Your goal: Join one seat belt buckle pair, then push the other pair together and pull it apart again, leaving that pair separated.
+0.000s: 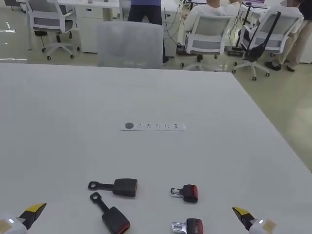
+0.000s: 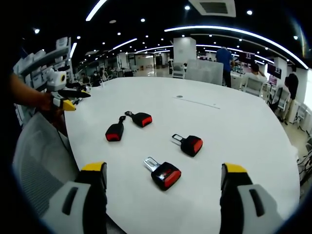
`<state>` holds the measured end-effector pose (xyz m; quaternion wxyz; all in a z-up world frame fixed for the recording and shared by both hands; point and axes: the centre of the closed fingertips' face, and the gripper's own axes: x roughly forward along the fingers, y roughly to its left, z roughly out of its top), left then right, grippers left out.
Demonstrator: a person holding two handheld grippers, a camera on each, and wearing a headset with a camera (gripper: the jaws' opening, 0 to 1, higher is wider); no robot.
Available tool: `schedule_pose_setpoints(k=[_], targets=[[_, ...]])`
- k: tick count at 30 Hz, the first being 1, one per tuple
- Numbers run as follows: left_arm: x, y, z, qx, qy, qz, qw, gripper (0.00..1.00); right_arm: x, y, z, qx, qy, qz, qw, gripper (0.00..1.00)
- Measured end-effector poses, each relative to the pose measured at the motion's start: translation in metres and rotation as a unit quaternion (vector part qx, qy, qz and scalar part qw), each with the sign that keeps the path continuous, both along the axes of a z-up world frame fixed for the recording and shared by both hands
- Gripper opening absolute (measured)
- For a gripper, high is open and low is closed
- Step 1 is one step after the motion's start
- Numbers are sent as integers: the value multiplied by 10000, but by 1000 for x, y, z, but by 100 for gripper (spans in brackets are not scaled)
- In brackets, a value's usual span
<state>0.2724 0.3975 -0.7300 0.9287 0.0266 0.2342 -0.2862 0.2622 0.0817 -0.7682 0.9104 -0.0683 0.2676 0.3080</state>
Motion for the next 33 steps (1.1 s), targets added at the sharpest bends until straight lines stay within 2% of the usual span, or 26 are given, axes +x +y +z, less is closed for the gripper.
schedule_pose_setpoints(k=[5, 7, 14, 16, 24, 29, 31, 33], targets=[[3, -10, -7, -1, 130, -186, 9997, 100, 0, 9, -6, -142, 61, 385, 9991, 98], [4, -13, -8, -33, 192, -239, 9995, 100, -1, 13, -10, -72, 188, 500, 9985, 98], [13, -21, -13, -14, 314, -474, 9984, 100, 8, 18, -19, -138, 310, 729, 9968, 96], [15, -25, -15, -72, 350, -578, 9977, 100, 9, 20, -24, -164, 427, 850, 9953, 95], [24, -36, -26, 9, 508, -912, 9945, 100, 19, 27, -37, -278, 645, 1190, 9904, 92], [29, -43, -37, 98, 657, -1138, 9913, 98, 18, 31, -48, -443, 874, 1571, 9827, 88], [30, -48, -44, 142, 716, -1320, 9886, 97, 17, 31, -55, -510, 960, 1719, 9791, 88], [29, -51, -49, 233, 779, -1468, 9858, 97, 17, 29, -58, -546, 1028, 1756, 9776, 88]])
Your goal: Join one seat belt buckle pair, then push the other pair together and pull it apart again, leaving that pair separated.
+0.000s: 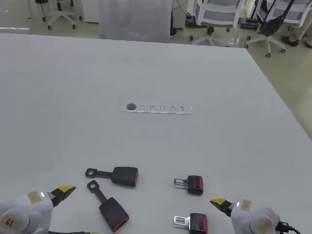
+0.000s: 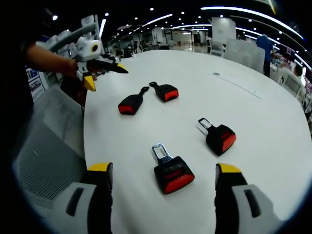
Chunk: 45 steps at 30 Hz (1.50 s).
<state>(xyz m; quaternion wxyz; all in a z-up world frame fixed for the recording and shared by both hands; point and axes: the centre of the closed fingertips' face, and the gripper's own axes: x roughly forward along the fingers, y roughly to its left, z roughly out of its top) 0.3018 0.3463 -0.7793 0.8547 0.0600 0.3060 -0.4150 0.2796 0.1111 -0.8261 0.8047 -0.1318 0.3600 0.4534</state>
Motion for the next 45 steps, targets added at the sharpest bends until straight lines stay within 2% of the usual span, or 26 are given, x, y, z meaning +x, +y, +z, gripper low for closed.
schedule_pose_setpoints(k=[6, 8, 12, 16, 18, 20, 21, 23, 24, 25, 26, 27, 28, 29, 30, 32, 33, 34, 35, 36, 37, 38, 41, 42, 44, 45], targets=[[5, -10, -8, 97, 61, -354, 9993, 97, 4, -3, -9, -35, 155, 159, 9997, 87], [7, -15, -9, 132, 48, -550, 9984, 96, 4, -3, -12, -63, 221, 267, 9994, 85], [8, -22, -17, 259, 118, -906, 9955, 93, 5, -4, -17, -116, 296, 435, 9985, 84], [9, -31, -27, 398, 153, -1328, 9902, 92, 3, -2, -21, -169, 408, 632, 9970, 80], [8, -35, -31, 466, 176, -1521, 9871, 90, 0, -1, -24, -199, 508, 776, 9955, 76], [8, -38, -38, 578, 236, -1724, 9831, 89, 0, -2, -27, -292, 503, 890, 9943, 74], [5, -41, -43, 675, 276, -1997, 9771, 88, -2, -1, -28, -320, 540, 952, 9935, 73], [4, -43, -50, 872, 248, -2278, 9695, 88, -5, -2, -32, -429, 597, 1119, 9910, 73], [2, -44, -54, 997, 256, -2500, 9628, 88, -1, 0, -30, -438, 396, 1260, 9903, 72], [2, -45, -58, 1084, 248, -2649, 9578, 87, -3, -1, -31, -485, 485, 1261, 9896, 71], [2, -44, -60, 1127, 253, -2693, 9561, 85, -3, -1, -31, -472, 510, 1253, 9897, 71], [3, -42, -66, 1305, 246, -2846, 9494, 84, -2, -1, -31, -475, 519, 1280, 9893, 70], [4, -43, -67, 1346, 187, -2975, 9450, 83, -2, -2, -32, -485, 516, 1295, 9890, 69], [4, -44, -68, 1344, 192, -3030, 9433, 82, -1, -3, -32, -537, 479, 1367, 9880, 68], [2, -44, -70, 1386, 195, -3158, 9384, 79, -2, -3, -32, -555, 462, 1412, 9874, 68], [1, -42, -74, 1534, 140, -3412, 9273, 75, -2, -4, -32, -558, 449, 1479, 9864, 67], [-1, -39, -78, 1658, 157, -3569, 9192, 73, -2, -5, -32, -549, 448, 1506, 9861, 66], [-1, -37, -80, 1727, 160, -3652, 9146, 71, -2, -6, -33, -534, 443, 1527, 9858, 66], [-2, -36, -81, 1775, 137, -3783, 9084, 70, -2, -6, -32, -516, 438, 1537, 9858, 65], [-2, -35, -82, 1824, 107, -3866, 9040, 70, -2, -7, -32, -506, 437, 1540, 9858, 65], [1, -33, -83, 1942, 19, -3977, 8967, 68, -1, -7, -32, -470, 440, 1545, 9859, 65], [3, -31, -83, 2015, -49, -4037, 8924, 66, -1, -7, -32, -451, 461, 1547, 9859, 65], [7, -32, -82, 2025, -61, -4118, 8885, 60, -2, -6, -31, -433, 458, 1590, 9853, 62], [9, -32, -82, 2048, -66, -4164, 8858, 59, -3, -6, -31, -438, 452, 1636, 9845, 60], [9, -32, -82, 2106, -112, -4347, 8755, 56, -6, -5, -31, -449, 421, 1736, 9829, 57], [10, -33, -82, 2121, -115, -4363, 8744, 56, -6, -4, -32, -470, 400, 1769, 9823, 57]])
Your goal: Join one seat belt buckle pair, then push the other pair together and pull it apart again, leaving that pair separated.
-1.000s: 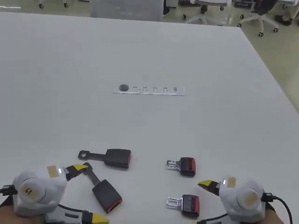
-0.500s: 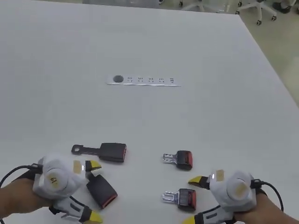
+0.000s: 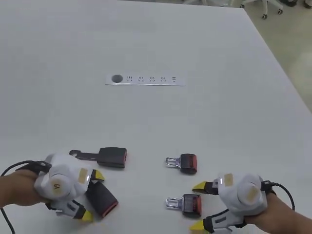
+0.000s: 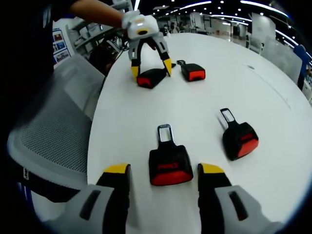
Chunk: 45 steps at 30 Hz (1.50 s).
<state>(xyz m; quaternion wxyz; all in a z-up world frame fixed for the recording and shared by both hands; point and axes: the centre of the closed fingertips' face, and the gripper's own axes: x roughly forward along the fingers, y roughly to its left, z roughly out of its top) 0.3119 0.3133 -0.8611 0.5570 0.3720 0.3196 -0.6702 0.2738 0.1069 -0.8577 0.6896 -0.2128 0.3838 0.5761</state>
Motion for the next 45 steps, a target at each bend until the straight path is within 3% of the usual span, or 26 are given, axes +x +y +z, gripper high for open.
schedule_pose_setpoints(k=[7, 12, 16, 18, 20, 22, 27, 29, 32, 40, 45], targets=[[1, -4, 1, -73, -17, 54, 10000, 48, 6, 0, -1, -92, -102, 43, 9999, 50], [3, -4, 2, -103, -43, 540, 9985, 43, 10, -3, -3, -171, -280, 133, 9994, 44], [3, 1, 3, -242, -106, 1235, 9920, 37, 14, -3, -3, -222, -311, 79, 9992, 36], [2, 3, 4, -326, -184, 1375, 9898, 36, 14, -4, -3, -229, -339, 125, 9991, 36], [1, 6, 3, -403, -142, 1773, 9832, 35, 14, -4, -3, -214, -336, 130, 9991, 36], [1, 7, 4, -427, -180, 1852, 9816, 34, 14, -4, -3, -224, -342, 168, 9990, 36], [1, 9, 4, -481, -221, 2230, 9734, 34, 15, -4, -3, -295, -282, 217, 9989, 35], [1, 10, 4, -509, -234, 2245, 9729, 34, 15, -4, -3, -321, -270, 245, 9988, 35], [1, 9, 4, -502, -223, 2159, 9749, 33, 14, -5, -3, -325, -304, 331, 9985, 35], [0, 6, 3, -288, -161, 1564, 9871, 33, 14, -6, -3, -235, -341, 396, 9984, 35], [-1, 6, 3, -214, -133, 1325, 9909, 33, 14, -6, -3, -184, -342, 406, 9984, 35]])
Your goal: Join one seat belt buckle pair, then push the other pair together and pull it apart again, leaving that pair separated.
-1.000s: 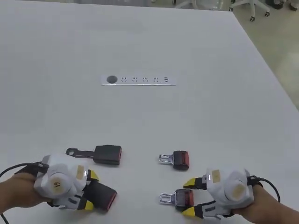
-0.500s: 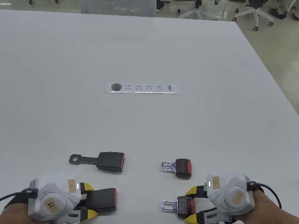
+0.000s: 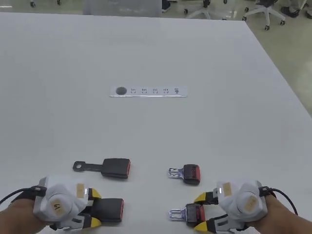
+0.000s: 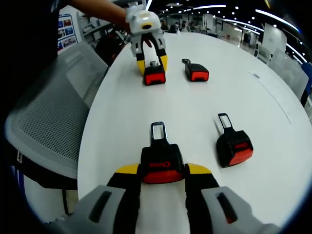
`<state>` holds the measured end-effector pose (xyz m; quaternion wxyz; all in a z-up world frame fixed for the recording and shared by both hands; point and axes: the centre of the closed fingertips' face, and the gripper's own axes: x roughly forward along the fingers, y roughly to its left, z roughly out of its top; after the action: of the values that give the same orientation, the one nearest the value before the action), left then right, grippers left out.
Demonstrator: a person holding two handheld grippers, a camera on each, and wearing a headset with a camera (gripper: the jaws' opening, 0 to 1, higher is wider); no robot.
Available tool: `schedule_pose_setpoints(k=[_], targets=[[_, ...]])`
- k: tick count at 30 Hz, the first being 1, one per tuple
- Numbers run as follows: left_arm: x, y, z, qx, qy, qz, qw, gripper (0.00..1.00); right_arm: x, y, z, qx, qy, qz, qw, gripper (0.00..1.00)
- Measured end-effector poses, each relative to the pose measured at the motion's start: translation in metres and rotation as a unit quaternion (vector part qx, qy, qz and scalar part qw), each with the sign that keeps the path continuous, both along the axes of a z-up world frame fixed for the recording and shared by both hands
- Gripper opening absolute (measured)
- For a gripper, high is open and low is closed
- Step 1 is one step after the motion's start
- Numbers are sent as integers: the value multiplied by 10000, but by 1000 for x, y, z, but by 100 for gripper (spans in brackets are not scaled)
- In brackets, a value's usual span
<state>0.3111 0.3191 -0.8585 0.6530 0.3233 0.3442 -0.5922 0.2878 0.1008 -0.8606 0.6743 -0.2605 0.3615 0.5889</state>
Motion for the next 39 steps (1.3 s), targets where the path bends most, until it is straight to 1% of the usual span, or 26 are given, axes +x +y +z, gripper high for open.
schedule_pose_setpoints(k=[4, 11, 16, 23, 26, 32, 39], targets=[[0, 0, 0, 35, 9, -63, 10000, 33, 0, 1, 0, 49, -9, -10, 10000, 35], [0, 0, 0, 42, 7, 1, 10000, 33, 3, 7, 0, 147, -40, -56, 9999, 35], [-1, 1, 0, 46, 12, 72, 10000, 33, 4, 15, 2, 323, -57, -143, 9994, 35], [-1, 1, 0, 80, 15, 75, 9999, 33, 6, 25, 2, 472, -62, -186, 9987, 35], [-1, 1, 0, 89, 18, 73, 9999, 33, 8, 32, 2, 599, -53, -216, 9980, 35], [-1, 1, -1, 111, 24, 103, 9999, 33, 12, 46, 2, 745, -62, -217, 9970, 35], [0, 2, -1, 132, 31, 180, 9997, 33, 16, 67, 2, 952, -72, -147, 9953, 35]])
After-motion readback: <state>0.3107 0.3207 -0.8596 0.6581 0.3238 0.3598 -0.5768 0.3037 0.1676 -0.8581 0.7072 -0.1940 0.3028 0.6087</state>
